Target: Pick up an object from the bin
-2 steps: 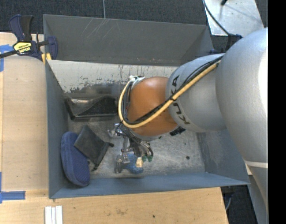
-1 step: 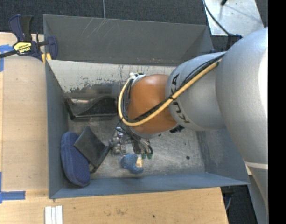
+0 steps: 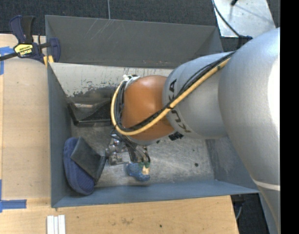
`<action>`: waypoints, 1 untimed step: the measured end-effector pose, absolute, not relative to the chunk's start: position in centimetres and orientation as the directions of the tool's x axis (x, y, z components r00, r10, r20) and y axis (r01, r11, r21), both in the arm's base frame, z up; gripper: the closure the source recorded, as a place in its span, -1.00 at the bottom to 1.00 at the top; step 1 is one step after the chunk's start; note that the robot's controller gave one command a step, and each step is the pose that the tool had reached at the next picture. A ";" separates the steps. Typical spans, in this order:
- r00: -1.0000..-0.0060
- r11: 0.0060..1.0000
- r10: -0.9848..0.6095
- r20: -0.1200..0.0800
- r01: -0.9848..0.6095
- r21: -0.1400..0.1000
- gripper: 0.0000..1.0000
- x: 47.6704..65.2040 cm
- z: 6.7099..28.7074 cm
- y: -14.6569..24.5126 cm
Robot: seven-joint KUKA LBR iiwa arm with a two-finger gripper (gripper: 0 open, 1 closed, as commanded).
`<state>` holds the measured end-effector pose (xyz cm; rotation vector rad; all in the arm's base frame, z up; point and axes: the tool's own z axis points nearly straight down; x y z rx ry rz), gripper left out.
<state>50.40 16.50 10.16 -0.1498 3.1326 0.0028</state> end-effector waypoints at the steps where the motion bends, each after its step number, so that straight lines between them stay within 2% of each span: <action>1: -0.996 0.996 -0.091 -0.002 -0.091 0.001 -1.00 50.4 10.0 16.3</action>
Offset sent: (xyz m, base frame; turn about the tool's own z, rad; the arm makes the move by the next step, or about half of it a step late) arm 0.0000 0.0000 0.0000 0.0000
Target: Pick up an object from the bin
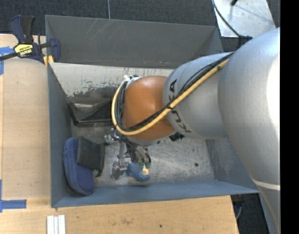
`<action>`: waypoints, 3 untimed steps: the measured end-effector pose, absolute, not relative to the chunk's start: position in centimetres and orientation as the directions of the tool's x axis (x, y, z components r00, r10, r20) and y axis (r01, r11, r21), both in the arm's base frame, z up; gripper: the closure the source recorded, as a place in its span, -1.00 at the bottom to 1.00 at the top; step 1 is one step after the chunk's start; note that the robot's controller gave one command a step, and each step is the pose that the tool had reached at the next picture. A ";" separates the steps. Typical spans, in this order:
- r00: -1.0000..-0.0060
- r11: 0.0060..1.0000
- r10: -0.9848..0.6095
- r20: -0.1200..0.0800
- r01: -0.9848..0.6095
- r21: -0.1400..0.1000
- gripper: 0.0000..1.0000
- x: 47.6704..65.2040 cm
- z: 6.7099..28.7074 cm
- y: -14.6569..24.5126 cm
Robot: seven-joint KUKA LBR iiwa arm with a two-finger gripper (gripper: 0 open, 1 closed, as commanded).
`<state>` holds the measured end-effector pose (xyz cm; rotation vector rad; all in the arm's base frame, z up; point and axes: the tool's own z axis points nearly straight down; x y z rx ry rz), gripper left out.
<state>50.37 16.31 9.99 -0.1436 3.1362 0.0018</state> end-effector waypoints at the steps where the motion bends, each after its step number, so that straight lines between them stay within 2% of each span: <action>1: -0.983 0.984 -0.181 -0.011 -0.181 0.002 -1.00 51.0 7.4 4.0; 2: -0.983 0.983 -0.181 -0.020 -0.181 0.001 1.00 51.3 7.6 4.2; 3: -0.966 0.966 -0.257 -0.011 -0.257 -0.003 1.00 52.6 21.6 3.5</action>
Offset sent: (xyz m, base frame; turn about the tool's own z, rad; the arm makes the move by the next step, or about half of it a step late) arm 0.0030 -0.1218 -0.0299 -0.0932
